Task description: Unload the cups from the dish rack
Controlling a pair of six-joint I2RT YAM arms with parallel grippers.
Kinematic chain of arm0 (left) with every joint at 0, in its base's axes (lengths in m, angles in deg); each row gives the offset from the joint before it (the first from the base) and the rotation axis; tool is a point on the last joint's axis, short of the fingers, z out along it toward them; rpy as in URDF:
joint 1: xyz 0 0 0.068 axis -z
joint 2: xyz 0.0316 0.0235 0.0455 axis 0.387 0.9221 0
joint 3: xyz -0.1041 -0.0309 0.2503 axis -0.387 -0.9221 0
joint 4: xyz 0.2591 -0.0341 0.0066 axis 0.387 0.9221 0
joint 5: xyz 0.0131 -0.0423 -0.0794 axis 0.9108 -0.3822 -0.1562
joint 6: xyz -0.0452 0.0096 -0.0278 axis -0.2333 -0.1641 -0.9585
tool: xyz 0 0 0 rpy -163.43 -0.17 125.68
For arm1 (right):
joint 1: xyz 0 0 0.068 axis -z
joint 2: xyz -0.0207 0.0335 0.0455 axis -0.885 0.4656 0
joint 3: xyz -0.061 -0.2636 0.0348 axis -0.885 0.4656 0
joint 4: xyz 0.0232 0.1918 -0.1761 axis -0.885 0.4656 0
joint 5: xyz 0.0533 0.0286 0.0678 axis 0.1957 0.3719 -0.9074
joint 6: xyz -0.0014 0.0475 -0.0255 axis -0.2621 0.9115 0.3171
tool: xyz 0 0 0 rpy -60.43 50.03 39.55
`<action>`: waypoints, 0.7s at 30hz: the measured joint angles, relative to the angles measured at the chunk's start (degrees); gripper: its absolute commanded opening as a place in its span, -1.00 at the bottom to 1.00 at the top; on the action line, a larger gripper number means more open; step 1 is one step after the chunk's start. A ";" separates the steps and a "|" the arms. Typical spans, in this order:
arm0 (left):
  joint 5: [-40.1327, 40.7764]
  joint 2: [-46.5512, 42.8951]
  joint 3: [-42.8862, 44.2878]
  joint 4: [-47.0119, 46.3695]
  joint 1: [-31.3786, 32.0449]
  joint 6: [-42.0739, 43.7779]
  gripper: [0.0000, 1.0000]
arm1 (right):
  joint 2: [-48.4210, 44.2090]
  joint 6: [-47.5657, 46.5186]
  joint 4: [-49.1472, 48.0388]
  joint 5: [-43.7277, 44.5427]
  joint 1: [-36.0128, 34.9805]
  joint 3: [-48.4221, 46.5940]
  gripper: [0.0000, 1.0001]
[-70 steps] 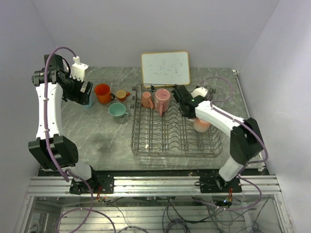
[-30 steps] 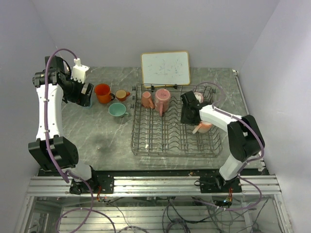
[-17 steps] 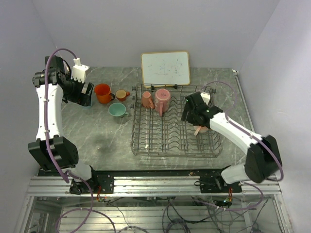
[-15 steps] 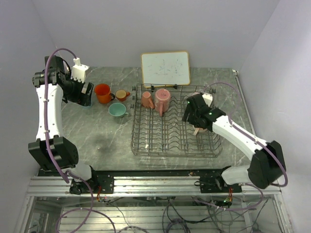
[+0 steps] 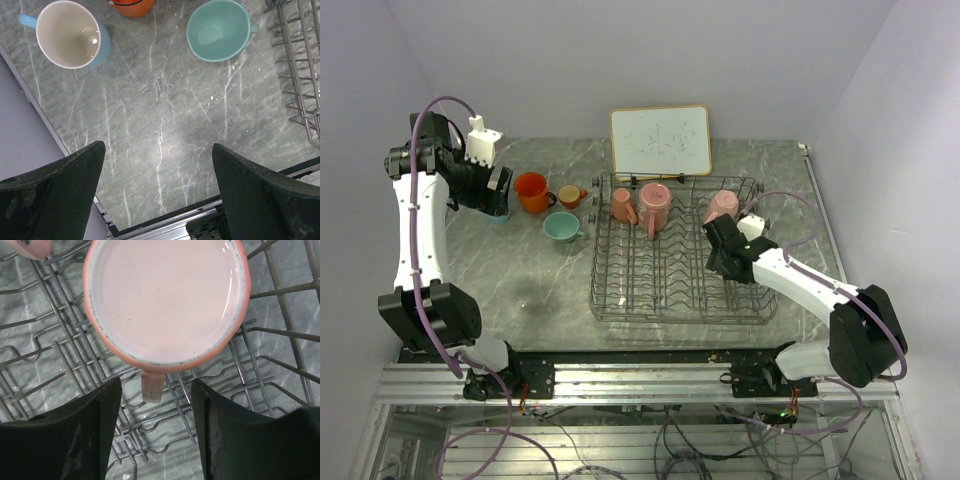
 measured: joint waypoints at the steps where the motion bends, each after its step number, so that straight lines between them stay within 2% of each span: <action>1: -0.07 0.00 0.00 -0.02 0.00 0.02 0.99 | 0.42 0.04 -0.44 0.33 0.00 0.28 0.01; 9: -0.17 0.00 0.02 0.31 0.00 0.02 0.99 | 1.62 -0.52 -5.99 2.71 0.00 1.95 -0.24; 21: -0.76 0.00 0.04 0.90 0.00 0.02 0.98 | 1.53 -2.58 -11.30 2.78 0.00 6.34 -0.92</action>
